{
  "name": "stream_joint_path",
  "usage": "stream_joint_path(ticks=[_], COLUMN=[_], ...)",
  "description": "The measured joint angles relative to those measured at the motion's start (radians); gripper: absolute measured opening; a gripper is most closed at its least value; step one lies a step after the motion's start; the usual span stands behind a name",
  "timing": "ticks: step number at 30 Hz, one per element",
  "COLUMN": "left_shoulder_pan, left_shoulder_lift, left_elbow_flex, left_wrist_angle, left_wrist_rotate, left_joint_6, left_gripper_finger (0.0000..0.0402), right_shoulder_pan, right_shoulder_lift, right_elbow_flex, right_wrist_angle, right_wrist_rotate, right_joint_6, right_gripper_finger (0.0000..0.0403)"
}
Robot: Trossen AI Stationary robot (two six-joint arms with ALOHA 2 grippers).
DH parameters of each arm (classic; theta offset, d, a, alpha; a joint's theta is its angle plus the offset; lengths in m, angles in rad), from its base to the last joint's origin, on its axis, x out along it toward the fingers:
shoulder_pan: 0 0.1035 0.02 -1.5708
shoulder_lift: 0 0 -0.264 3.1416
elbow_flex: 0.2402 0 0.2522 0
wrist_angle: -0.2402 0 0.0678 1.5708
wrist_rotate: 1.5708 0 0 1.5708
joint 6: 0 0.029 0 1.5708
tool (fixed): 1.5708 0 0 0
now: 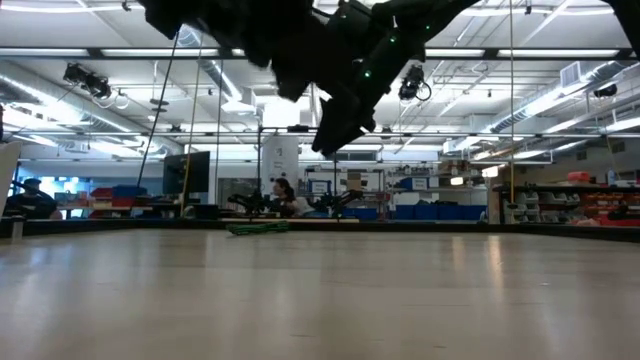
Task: Pick and place USB-C Cables
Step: Put the green charger cable into the bin
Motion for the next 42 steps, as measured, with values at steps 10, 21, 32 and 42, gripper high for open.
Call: stream_joint_path(ticks=[10, 21, 32, 42], left_shoulder_pan=[-0.001, -0.016, -0.022, -0.027], left_shoulder_lift=[-0.027, -0.09, -0.091, -0.091], left_elbow_flex=[-0.242, -0.297, -0.296, -0.296], left_wrist_angle=[0.307, 0.477, 0.493, 0.492], left_wrist_rotate=[-0.104, -0.027, -0.025, -0.025], left_joint_6=[-0.021, -0.097, -0.112, -0.122], left_gripper_finger=[0.0142, 0.0142, 0.0142, 0.0142], right_shoulder_pan=[0.0, 0.018, 0.036, 0.039], right_shoulder_lift=[0.0, 0.0, 0.0, 0.0], right_elbow_flex=[0.0, 0.0, 0.0, 0.0], right_wrist_angle=[-0.054, -0.07, -0.042, -0.029], right_wrist_rotate=[-0.004, -0.003, -0.003, -0.003], right_joint_6=[0.0, 0.005, 0.003, 0.004], right_gripper_finger=[0.0228, 0.0228, 0.0228, 0.0228])
